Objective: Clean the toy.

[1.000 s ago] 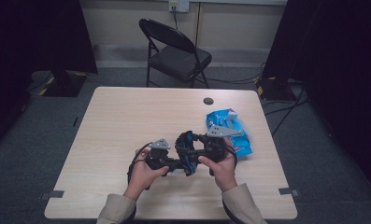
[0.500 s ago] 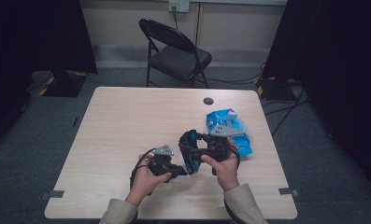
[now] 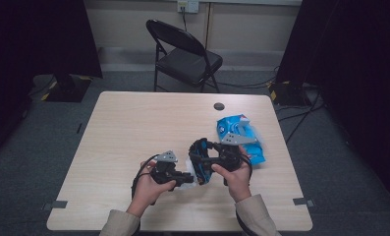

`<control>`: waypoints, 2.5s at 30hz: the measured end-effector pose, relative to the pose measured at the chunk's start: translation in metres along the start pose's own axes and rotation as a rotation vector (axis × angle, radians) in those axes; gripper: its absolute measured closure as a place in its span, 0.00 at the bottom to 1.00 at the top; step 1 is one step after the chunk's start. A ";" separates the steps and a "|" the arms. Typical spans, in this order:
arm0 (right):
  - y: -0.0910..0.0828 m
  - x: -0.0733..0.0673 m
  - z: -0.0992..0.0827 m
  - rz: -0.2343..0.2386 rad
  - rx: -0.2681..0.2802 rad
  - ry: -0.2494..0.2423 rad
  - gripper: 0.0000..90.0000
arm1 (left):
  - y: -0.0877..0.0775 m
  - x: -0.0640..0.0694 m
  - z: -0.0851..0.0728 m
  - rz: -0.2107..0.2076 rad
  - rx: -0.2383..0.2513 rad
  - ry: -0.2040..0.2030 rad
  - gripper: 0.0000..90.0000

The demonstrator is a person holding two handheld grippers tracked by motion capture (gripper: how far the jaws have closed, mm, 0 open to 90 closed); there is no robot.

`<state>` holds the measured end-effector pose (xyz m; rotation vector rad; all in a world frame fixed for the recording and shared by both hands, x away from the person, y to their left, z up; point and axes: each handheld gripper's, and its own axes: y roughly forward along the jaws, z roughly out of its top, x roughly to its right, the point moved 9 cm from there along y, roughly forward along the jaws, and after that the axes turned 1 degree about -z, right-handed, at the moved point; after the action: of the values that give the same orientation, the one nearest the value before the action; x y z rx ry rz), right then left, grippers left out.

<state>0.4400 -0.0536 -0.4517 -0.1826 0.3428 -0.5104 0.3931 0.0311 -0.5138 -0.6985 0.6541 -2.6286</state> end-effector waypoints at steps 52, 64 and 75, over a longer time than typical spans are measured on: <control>-0.013 0.055 -0.040 -0.186 -0.130 0.024 0.29 | -0.084 -0.068 -0.026 0.218 0.034 -0.049 0.93; 0.024 0.067 -0.040 -0.223 -0.170 0.016 0.29 | -0.093 -0.081 -0.031 0.237 0.033 -0.054 0.93; 0.048 0.076 -0.044 -0.249 -0.226 0.004 0.29 | -0.099 -0.090 -0.034 0.260 0.030 -0.052 0.93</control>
<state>0.5076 -0.0550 -0.5256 -0.4475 0.3837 -0.7181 0.4291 0.1641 -0.5236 -0.6247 0.6426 -2.3700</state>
